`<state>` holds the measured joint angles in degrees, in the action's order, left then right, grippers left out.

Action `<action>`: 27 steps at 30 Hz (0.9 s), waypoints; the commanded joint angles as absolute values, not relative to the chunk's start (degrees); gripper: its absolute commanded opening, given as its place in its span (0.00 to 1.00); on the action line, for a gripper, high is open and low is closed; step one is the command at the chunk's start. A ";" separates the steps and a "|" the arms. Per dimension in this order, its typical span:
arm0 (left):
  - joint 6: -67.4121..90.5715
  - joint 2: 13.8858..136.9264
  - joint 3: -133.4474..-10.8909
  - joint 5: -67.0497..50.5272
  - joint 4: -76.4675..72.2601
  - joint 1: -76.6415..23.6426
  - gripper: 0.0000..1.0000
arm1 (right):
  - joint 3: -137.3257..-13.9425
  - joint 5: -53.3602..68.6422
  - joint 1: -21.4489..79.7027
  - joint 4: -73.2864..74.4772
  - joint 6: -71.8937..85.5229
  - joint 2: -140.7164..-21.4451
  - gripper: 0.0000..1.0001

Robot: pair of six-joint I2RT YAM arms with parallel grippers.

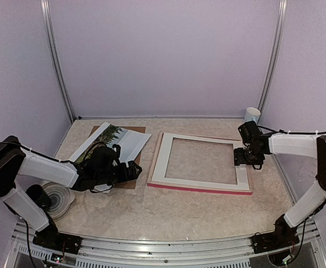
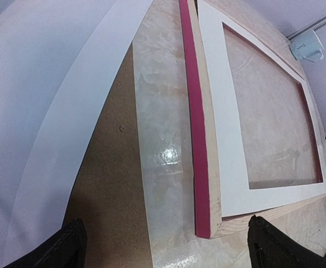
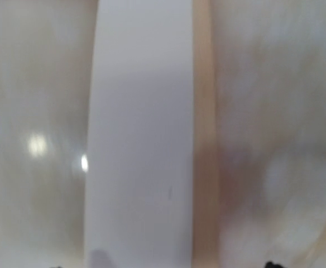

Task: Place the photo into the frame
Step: Adjust the mat board under the glass panel.

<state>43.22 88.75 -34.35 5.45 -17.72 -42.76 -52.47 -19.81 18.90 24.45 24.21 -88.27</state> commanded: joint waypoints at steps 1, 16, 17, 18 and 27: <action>42.41 88.36 -35.68 6.04 -16.59 -42.58 0.99 | -48.82 -14.62 18.46 27.50 22.66 -85.29 0.78; 43.01 87.34 -35.13 6.41 -16.17 -43.15 0.99 | -46.24 -20.50 18.46 27.77 22.32 -90.93 0.80; 43.00 87.25 -35.03 6.42 -16.17 -43.15 0.99 | -46.23 -21.21 18.46 27.70 22.32 -91.45 0.80; 43.06 87.19 -34.95 6.43 -16.16 -43.15 0.99 | -46.23 -21.81 18.46 27.70 22.32 -91.96 0.80; 43.37 87.66 -34.97 6.23 -16.69 -43.67 0.99 | -48.61 -25.77 18.50 27.79 23.16 -91.31 0.81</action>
